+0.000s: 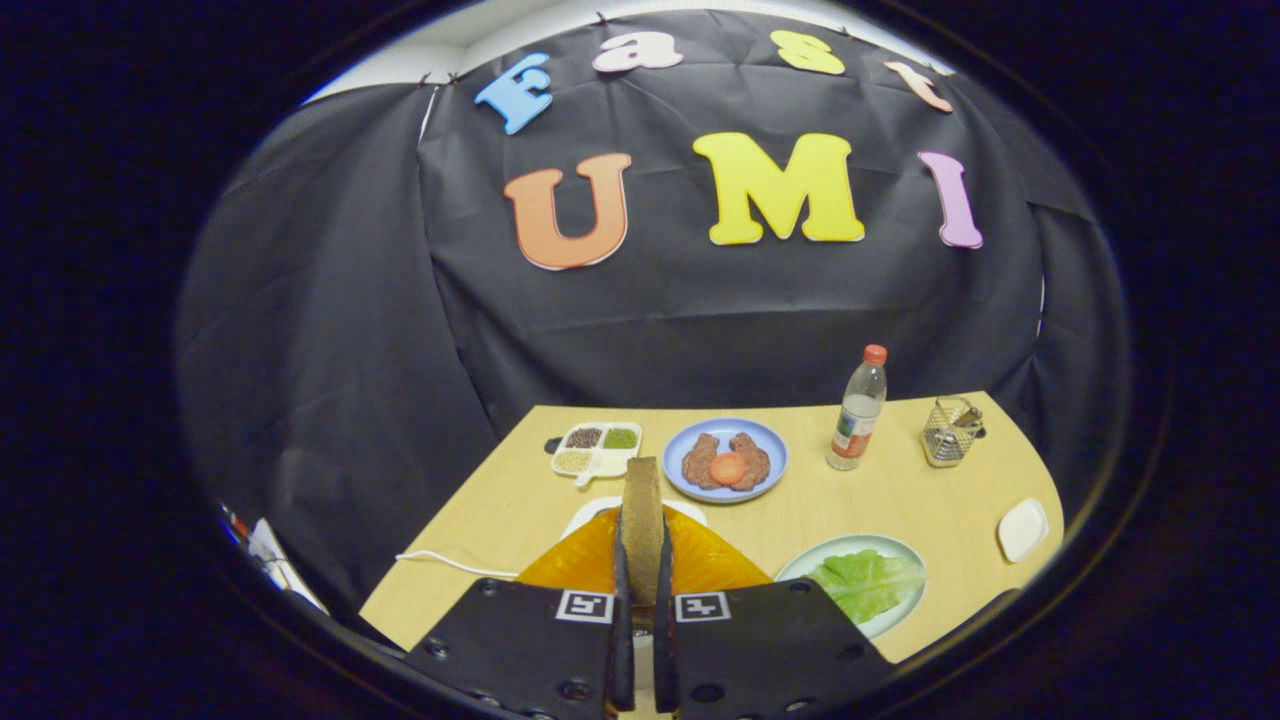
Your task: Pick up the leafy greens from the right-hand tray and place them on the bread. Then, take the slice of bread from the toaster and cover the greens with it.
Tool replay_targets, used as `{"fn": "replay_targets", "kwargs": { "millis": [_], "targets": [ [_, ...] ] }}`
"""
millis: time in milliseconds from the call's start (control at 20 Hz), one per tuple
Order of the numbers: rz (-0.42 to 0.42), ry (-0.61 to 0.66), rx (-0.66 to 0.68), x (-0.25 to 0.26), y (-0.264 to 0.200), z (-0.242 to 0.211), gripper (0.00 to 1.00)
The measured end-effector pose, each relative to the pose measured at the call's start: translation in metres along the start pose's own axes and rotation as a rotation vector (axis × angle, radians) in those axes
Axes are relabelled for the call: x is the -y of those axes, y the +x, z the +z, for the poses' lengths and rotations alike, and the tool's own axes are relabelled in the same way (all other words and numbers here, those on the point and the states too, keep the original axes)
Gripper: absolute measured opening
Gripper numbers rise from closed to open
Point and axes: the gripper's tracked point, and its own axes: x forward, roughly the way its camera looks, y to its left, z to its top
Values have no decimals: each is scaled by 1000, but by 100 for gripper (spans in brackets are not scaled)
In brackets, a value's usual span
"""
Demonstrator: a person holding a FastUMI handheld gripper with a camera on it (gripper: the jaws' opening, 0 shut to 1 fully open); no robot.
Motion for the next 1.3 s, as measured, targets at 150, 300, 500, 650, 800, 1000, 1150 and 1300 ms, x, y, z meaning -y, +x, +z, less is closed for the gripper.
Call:
{"fn": "replay_targets", "kwargs": {
  "millis": [150, 300, 500, 650, 800, 1000, 1150, 1300],
  "targets": [
    [-2, 16, 31, 22, -23, 16, 8],
    [-47, 12, 54, 60, -34, 22, 7],
    [-116, 11, 39, 112, -32, 13, 8],
    [-135, 42, 7, 137, -21, -7, 8],
    [-135, 73, -36, 155, -5, -34, 8],
    [-109, 125, -86, 166, 19, -68, 8],
    [-74, 196, -110, 173, 35, -89, 8],
    [-52, 252, -123, 188, 45, -106, 8]
  ]
}}
